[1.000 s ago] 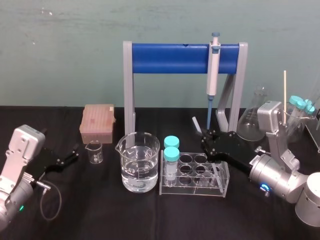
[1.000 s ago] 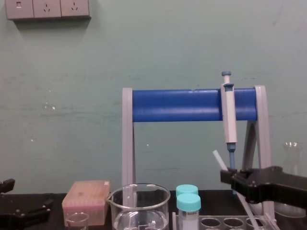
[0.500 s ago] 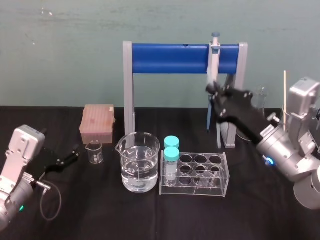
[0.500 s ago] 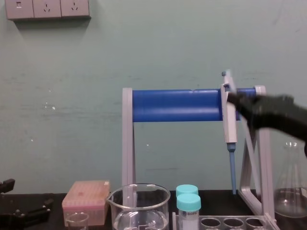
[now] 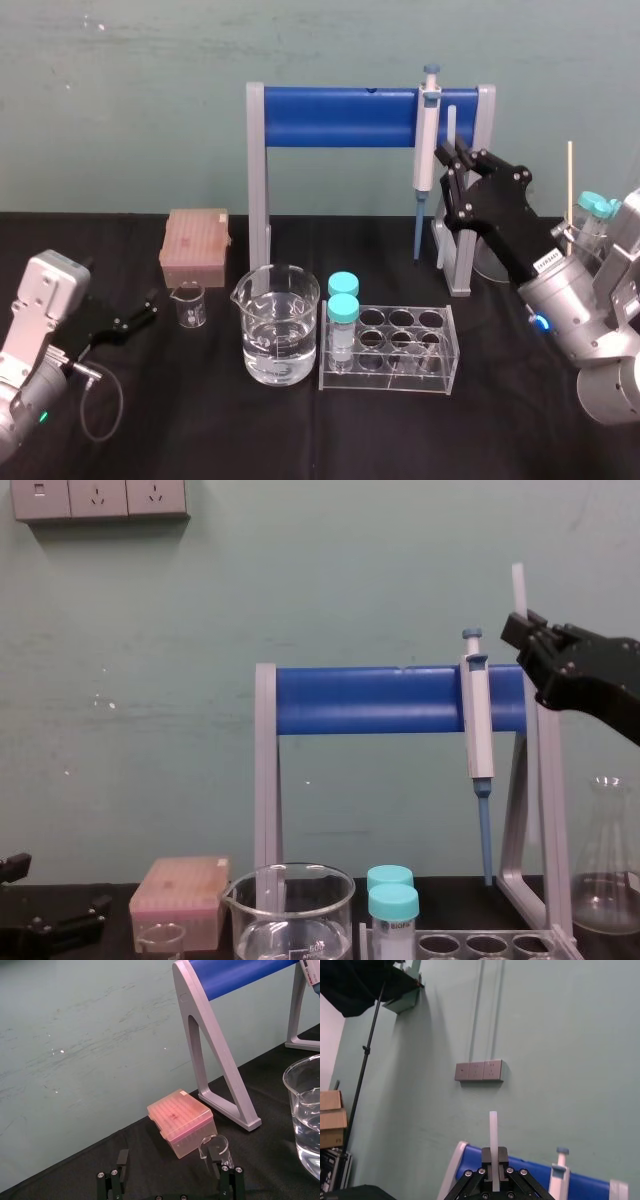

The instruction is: Pick up the stirring rod with one hand, then place it down.

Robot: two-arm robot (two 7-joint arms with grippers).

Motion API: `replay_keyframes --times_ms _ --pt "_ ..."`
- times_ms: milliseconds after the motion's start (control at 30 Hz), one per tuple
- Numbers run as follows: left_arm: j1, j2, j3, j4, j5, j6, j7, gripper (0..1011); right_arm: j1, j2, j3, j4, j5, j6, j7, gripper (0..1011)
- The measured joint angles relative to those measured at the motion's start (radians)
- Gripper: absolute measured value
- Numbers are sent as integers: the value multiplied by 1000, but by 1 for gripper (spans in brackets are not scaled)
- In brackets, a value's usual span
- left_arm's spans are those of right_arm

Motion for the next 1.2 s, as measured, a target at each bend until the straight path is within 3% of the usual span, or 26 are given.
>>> replay_keyframes --times_ms 267,1200 --pt "0 0 0 0 0 0 0 1000 -15 -9 15 22 -24 13 -10 67" --pt "0 0 0 0 0 0 0 1000 -11 -7 10 18 -19 13 -6 68"
